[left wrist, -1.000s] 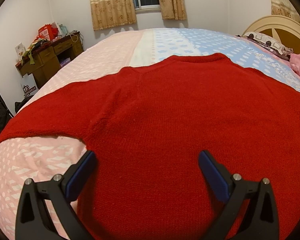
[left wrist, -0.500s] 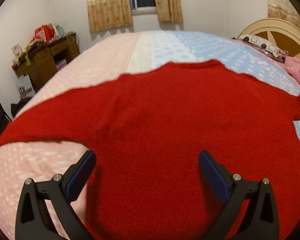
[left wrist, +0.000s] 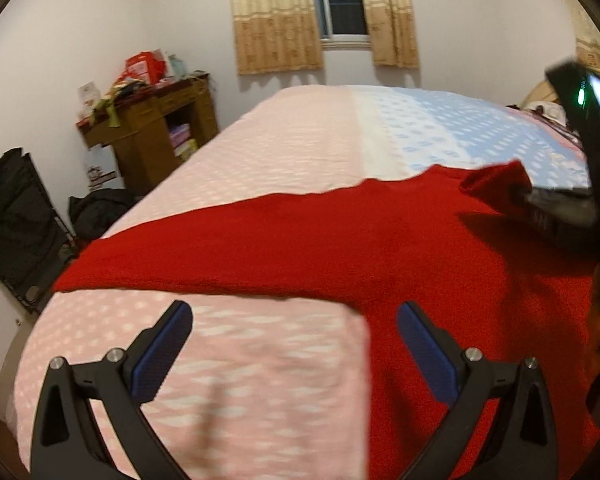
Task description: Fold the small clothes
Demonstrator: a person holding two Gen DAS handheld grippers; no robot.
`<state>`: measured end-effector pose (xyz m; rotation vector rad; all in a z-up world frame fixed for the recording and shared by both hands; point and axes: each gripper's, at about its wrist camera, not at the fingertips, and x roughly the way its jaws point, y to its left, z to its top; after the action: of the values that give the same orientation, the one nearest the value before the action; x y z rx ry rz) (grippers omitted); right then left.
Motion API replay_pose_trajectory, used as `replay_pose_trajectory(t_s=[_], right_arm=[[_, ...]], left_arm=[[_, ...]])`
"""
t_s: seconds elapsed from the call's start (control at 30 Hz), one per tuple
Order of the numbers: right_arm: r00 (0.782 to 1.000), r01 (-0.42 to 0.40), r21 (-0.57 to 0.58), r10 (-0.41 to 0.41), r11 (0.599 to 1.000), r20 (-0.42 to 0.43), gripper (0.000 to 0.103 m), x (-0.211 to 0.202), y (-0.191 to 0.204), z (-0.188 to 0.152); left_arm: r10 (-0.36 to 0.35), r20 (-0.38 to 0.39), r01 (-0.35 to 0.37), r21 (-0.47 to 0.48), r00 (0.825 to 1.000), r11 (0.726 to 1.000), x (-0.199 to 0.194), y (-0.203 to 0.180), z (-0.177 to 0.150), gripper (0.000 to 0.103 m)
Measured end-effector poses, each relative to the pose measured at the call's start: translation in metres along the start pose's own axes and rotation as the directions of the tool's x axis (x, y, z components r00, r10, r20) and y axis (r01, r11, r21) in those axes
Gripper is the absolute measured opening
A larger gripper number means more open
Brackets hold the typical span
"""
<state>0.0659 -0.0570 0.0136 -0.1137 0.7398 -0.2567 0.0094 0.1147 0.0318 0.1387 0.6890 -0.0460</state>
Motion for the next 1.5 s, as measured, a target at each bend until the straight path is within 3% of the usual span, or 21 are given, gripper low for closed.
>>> replay_pose_trajectory(t_s=[0.13,0.37,0.63,0.73,0.83,0.87,1.07,1.13,1.17,1.2,1.23,1.27,1.3,1.37,1.5], right_arm=[[1.000,-0.008,0.000,0.008,1.000,-0.013,0.005,0.013,0.011,-0.009],[0.987,-0.159,-0.015,0.159,0.987,0.023,0.005,0.013,0.029,-0.006],[0.940,-0.342,-0.029,0.341,0.939,-0.029,0.007,0.025,0.060,-0.013],[0.904,-0.427,0.044,0.428,0.903,-0.017,0.007,0.021,0.051,-0.014],[0.831,-0.551,0.155,0.556,0.820,0.018,0.010,0.015,0.030,-0.010],[0.816,-0.571,0.179,0.577,0.801,0.023,0.010,0.015,0.025,-0.010],[0.781,-0.611,0.210,0.624,0.764,0.004,0.011,0.018,0.023,-0.011],[0.750,-0.640,0.237,0.662,0.731,-0.019,0.013,0.021,0.028,-0.015],[0.734,-0.655,0.238,0.679,0.717,-0.028,0.015,0.021,0.032,-0.016],[0.716,-0.672,0.237,0.697,0.702,-0.032,0.025,0.021,0.034,-0.017],[0.682,-0.705,0.236,0.730,0.669,-0.032,0.039,0.019,0.038,-0.018],[0.654,-0.731,0.234,0.756,0.641,-0.031,0.046,0.017,0.041,-0.019],[0.644,-0.741,0.227,0.764,0.632,-0.028,0.055,0.014,0.042,-0.019],[0.653,-0.739,0.199,0.757,0.643,-0.021,0.056,0.006,0.045,-0.017],[0.714,-0.693,0.197,0.698,0.694,0.054,0.055,-0.005,0.032,-0.013]], left_arm=[[0.020,-0.015,-0.020,-0.032,1.000,0.999,0.012,0.011,0.002,0.103],[0.039,-0.019,-0.040,-0.054,0.999,0.998,0.023,0.018,0.002,0.103],[0.056,-0.015,-0.057,-0.071,0.998,0.996,0.020,0.032,-0.001,0.103],[0.061,-0.011,-0.062,-0.080,0.998,0.995,0.022,0.038,0.001,0.103],[0.070,-0.022,-0.072,-0.099,0.997,0.992,0.026,0.046,0.000,0.103],[0.073,-0.032,-0.076,-0.108,0.997,0.991,0.029,0.049,0.000,0.103],[0.073,-0.060,-0.081,-0.149,0.996,0.985,0.033,0.061,-0.002,0.103],[0.075,-0.061,-0.083,-0.156,0.995,0.984,0.033,0.064,-0.001,0.103],[0.076,-0.060,-0.085,-0.159,0.995,0.984,0.032,0.066,-0.001,0.103],[0.082,-0.057,-0.090,-0.161,0.995,0.983,0.032,0.068,0.000,0.103],[0.087,-0.056,-0.095,-0.162,0.995,0.982,0.032,0.069,0.000,0.103],[0.091,-0.057,-0.099,-0.164,0.994,0.981,0.032,0.071,0.000,0.103],[0.093,-0.060,-0.102,-0.169,0.994,0.980,0.033,0.074,0.000,0.103],[0.098,-0.065,-0.108,-0.178,0.993,0.978,0.034,0.079,-0.001,0.103],[0.099,-0.072,-0.112,-0.216,0.992,0.970,0.033,0.094,-0.003,0.103]])
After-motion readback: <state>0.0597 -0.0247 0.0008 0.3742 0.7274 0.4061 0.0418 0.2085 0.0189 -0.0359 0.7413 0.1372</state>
